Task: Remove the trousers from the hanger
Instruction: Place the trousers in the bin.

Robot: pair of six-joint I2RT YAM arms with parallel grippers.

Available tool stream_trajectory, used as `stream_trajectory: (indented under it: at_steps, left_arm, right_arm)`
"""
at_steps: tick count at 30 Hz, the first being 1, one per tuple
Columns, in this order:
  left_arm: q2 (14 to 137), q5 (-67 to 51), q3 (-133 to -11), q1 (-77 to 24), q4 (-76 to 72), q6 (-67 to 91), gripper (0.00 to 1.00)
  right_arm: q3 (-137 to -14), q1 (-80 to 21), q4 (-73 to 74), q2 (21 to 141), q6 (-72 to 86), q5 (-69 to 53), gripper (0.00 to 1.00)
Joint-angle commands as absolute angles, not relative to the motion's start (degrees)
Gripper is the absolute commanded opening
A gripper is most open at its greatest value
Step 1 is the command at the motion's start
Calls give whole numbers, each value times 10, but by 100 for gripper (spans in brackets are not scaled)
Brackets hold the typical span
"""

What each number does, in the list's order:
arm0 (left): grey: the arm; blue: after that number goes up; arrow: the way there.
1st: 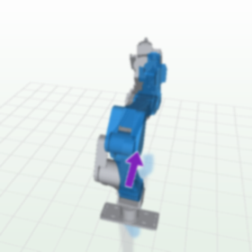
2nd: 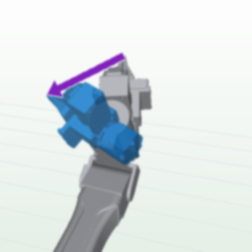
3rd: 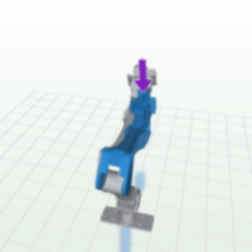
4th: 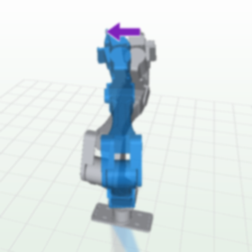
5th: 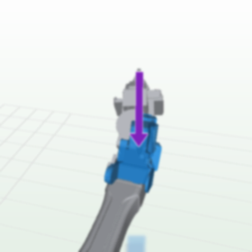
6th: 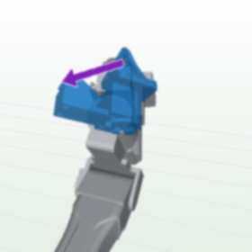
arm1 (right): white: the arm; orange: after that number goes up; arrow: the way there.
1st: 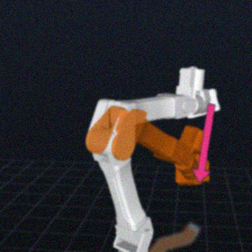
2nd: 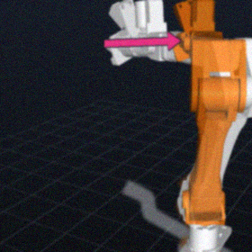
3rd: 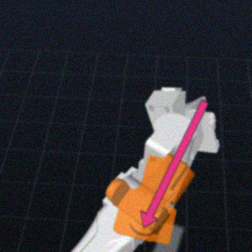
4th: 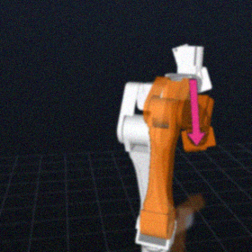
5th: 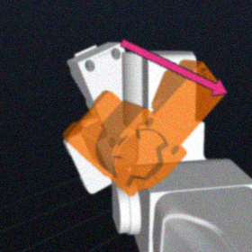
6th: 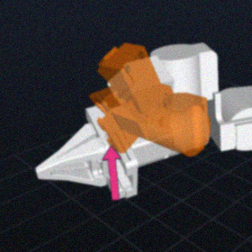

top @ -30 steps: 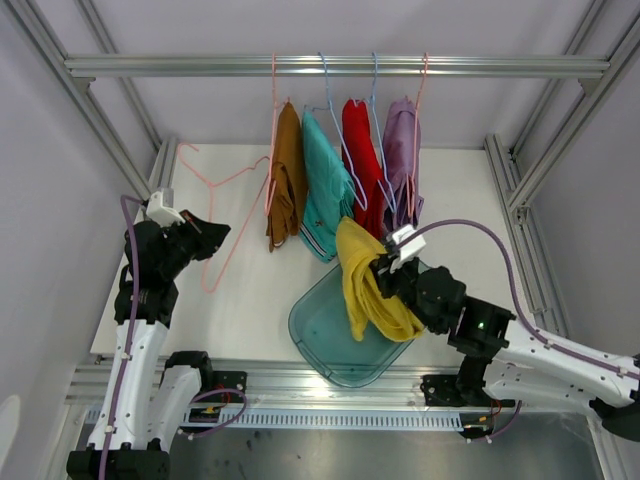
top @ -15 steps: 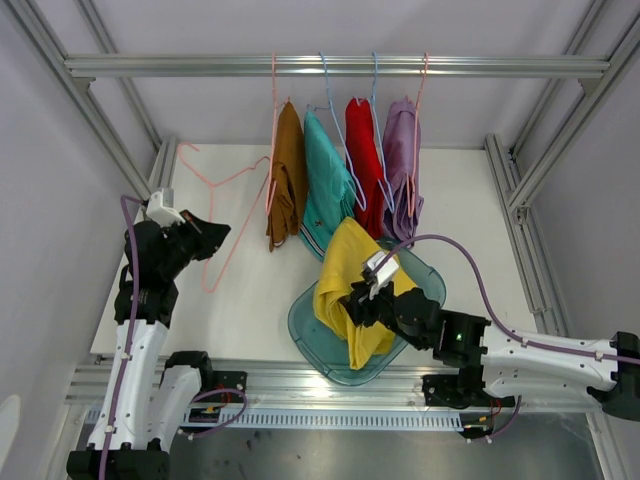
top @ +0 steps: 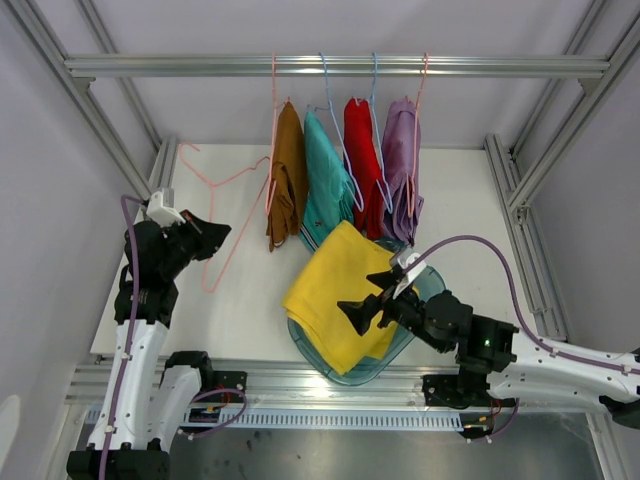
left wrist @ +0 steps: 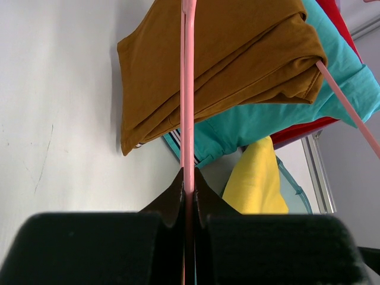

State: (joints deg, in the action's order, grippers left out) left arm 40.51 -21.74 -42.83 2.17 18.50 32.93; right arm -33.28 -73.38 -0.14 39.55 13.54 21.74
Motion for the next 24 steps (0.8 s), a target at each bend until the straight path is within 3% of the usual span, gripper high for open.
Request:
stream_trajectory:
  at_steps: [1, 9, 24]
  left_arm:
    - [403, -236, -439, 27, 157, 323, 1]
    - [403, -237, -437, 25, 156, 323, 1]
    - [403, -243, -436, 23, 154, 323, 1]
  right_arm:
    - [-360, -734, 40, 405, 145, 287, 100]
    - [-349, -679, 41, 533, 178, 301, 99]
    - [-258, -600, -186, 726, 213, 194, 100]
